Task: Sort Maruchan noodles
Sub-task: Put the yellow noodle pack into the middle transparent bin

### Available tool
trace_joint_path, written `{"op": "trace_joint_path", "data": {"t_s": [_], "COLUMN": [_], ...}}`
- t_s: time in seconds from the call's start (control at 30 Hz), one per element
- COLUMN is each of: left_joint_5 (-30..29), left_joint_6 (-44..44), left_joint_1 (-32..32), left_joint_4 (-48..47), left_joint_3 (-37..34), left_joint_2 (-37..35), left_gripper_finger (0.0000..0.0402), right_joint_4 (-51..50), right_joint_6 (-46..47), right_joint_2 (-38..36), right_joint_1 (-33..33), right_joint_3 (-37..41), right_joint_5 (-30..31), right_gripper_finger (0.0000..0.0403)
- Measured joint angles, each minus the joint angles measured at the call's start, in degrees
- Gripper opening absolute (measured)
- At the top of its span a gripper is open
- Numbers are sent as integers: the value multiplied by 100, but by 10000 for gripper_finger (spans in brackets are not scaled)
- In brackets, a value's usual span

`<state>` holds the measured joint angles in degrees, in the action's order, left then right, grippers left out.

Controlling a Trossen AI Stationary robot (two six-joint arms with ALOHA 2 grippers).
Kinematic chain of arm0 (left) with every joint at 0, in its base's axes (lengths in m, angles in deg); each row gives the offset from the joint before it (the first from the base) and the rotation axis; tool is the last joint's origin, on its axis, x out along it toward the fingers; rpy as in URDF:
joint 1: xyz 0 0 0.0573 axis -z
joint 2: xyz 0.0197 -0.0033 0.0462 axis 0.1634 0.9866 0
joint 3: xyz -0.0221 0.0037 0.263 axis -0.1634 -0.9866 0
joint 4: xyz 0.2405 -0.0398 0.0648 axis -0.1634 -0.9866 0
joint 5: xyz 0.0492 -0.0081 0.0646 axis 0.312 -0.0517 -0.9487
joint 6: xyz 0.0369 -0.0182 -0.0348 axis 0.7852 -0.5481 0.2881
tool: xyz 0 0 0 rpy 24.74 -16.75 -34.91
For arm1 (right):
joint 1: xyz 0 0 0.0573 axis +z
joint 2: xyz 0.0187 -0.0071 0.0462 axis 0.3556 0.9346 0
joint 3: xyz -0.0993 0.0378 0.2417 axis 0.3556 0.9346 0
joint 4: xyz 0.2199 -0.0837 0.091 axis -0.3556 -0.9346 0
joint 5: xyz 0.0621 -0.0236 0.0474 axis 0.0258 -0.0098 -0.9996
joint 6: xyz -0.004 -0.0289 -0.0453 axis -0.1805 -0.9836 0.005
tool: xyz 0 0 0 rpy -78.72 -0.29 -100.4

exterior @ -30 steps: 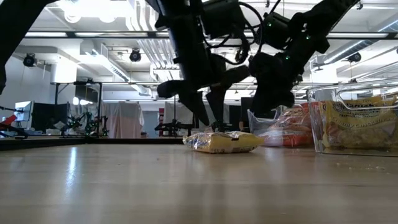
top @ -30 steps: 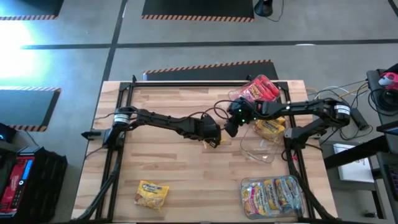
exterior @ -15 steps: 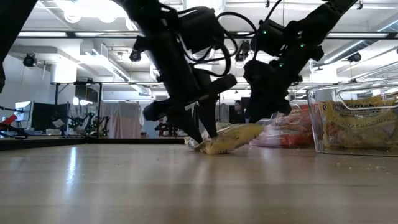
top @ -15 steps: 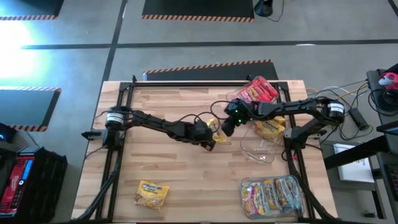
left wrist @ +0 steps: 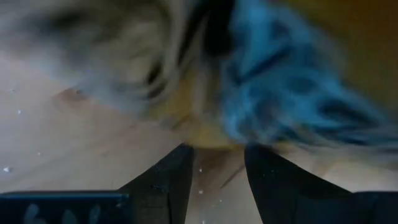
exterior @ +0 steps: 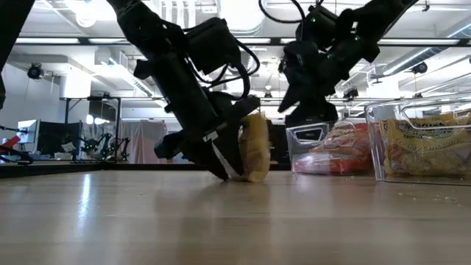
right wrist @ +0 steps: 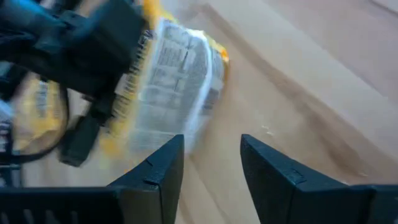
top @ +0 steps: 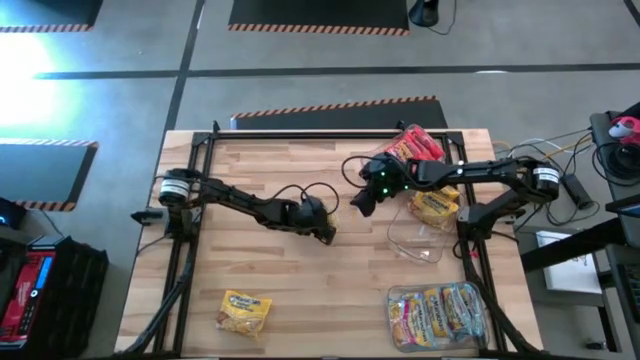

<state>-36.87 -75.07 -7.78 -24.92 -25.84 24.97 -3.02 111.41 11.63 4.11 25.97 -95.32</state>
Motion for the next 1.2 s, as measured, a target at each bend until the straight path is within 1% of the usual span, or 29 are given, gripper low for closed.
{"op": "trace_joint_path", "data": {"t_s": [0.2, 0.33, 0.57, 0.77, 1.03, 1.2], "left_joint_5": [-16, -48, -115, -144, -156, -157], "left_joint_6": [235, 290, 364, 366, 364, 364], "left_joint_1": [-38, -71, -108, -135, -146, -151], "left_joint_4": [38, 73, 99, 95, 86, 82], "left_joint_3": [-20, -34, -51, -53, -53, -53], "left_joint_2": [-2, 2, 5, 7, 7, 7], "left_gripper_finger": [131, 131, 131, 131, 131, 131], "right_joint_4": [63, 60, 130, 581, 936, 993], "right_joint_6": [234, 239, 270, 348, 538, 535], "right_joint_2": [21, 22, 22, 41, 657, 989], "right_joint_1": [111, 124, 132, 229, 369, 477], "right_joint_3": [-121, -124, -124, -124, -149, -367], "right_joint_5": [11, 73, 135, 141, 231, 190], "right_gripper_finger": [185, 199, 201, 201, 201, 201]}}
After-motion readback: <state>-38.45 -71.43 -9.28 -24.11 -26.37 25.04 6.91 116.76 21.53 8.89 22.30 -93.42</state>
